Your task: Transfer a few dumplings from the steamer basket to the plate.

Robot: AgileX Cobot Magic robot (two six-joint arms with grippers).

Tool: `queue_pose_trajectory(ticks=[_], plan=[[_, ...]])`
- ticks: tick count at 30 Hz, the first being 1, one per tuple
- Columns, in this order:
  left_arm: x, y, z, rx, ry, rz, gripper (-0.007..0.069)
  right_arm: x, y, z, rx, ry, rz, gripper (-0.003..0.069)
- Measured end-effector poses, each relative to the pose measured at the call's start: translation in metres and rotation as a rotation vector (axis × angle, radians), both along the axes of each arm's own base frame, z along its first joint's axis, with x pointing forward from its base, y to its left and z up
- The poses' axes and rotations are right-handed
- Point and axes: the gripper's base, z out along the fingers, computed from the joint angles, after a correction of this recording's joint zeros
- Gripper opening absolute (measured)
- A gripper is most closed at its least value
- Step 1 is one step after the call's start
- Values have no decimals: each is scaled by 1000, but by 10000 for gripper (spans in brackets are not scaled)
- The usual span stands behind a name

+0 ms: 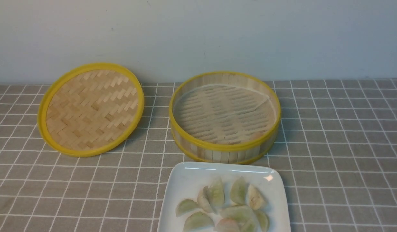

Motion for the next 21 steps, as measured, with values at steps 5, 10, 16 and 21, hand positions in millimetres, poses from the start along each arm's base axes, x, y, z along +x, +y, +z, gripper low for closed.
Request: queue_pose_trajectory(ticks=[5,10,16,21], plan=[[4,3,-2,72,-67,13,9,0,0,0,0,0,0,-15],[12,13,-7,146,-280,135,9,0,0,0,1,-1,0,-15],[18,27,-63,255,-382,345,9,0,0,0,1,-1,0,-15],[28,32,-119,268,-237,428,9,0,0,0,3,-3,-1,-15]])
